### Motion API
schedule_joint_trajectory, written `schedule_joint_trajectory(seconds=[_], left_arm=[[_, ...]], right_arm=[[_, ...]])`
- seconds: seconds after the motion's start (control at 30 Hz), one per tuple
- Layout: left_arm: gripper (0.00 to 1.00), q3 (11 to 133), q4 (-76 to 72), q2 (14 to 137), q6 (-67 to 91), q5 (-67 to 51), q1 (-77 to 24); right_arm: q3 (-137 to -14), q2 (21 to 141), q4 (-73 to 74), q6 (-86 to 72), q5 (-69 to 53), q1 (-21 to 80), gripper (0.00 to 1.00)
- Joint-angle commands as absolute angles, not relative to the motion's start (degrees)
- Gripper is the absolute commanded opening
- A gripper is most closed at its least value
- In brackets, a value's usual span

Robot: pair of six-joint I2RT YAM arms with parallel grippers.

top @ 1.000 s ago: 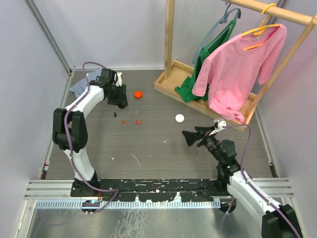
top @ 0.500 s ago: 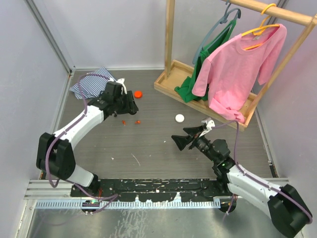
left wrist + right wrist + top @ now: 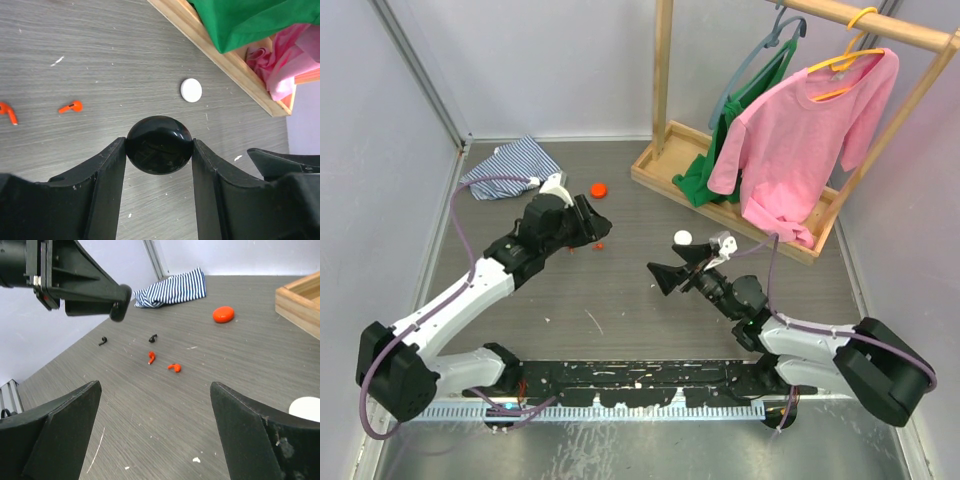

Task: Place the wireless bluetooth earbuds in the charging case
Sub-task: Pick up the charging case at the center of the board.

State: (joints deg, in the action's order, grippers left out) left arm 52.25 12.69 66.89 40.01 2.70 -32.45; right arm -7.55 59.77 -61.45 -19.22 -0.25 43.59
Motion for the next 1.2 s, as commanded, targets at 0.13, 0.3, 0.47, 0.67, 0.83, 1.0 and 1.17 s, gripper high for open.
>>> schedule_joint_trajectory(seconds=[0.13,0.3,0.47,0.67,0.83,1.0,1.17], left_arm=[[0.32,48.2,3.1,61.5,47.1,7.1,-36.3],[0.32,46.1,0.2,60.4,49.7,7.6,-38.4],[0.31,45.6,-1.2,60.0,50.2,9.4,-41.0],[0.32,45.4,-2.5,60.3,50.4,9.9,-42.9],[0.32,45.3,-2.6,60.3,50.2,10.2,-43.7],[0.32,45.2,-3.1,60.8,50.3,9.9,-44.3],[0.32,45.3,-3.3,61.3,50.2,10.0,-44.8]], right_arm=[[-12.8,68.2,-77.8,-13.7,4.7,46.8,0.93],[-15.3,74.4,-83.6,-11.4,6.1,48.9,0.9],[-16.6,80.9,-91.7,-10.1,6.9,49.8,0.85],[-19.3,86.1,-93.5,-9.0,7.3,51.0,0.77],[-20.7,88.6,-95.1,-7.8,7.4,51.3,0.74],[-21.8,90.2,-95.8,-7.5,6.7,51.4,0.72],[-22.8,91.4,-97.1,-7.5,6.0,51.4,0.69]])
